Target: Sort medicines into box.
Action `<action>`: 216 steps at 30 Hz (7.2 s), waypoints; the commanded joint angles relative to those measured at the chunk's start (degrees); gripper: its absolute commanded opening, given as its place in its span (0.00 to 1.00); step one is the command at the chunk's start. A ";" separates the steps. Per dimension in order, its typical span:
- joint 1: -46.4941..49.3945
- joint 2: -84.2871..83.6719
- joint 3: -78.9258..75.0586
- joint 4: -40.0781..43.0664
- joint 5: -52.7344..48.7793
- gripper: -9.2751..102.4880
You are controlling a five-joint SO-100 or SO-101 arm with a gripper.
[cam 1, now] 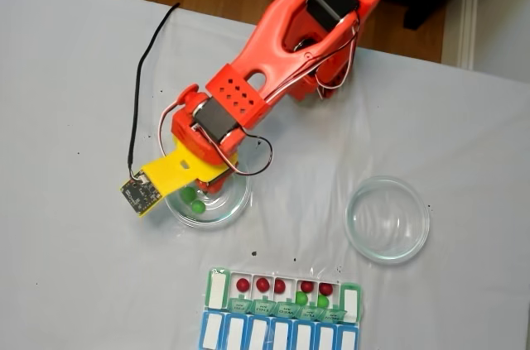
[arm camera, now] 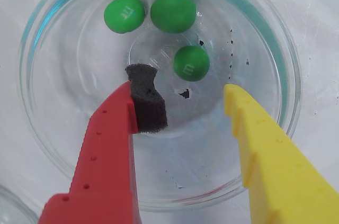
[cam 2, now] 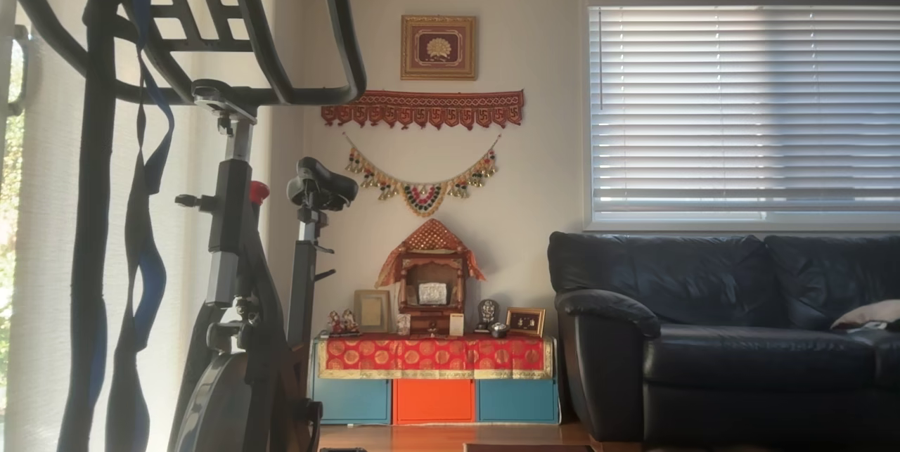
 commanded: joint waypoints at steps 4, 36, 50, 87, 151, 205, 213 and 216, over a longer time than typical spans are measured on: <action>-0.97 2.02 -0.26 -2.55 0.53 0.25; -1.93 -4.22 -0.70 -5.36 0.18 0.25; -2.55 -4.57 2.11 -8.61 -0.18 0.26; -2.64 0.62 4.48 -7.47 1.76 0.09; -35.95 -35.60 -64.86 21.62 80.60 0.09; -28.30 -19.51 -58.80 41.13 59.15 0.12; -18.37 -1.58 -35.42 35.16 44.21 0.10; -14.59 1.85 -29.36 30.15 39.90 0.10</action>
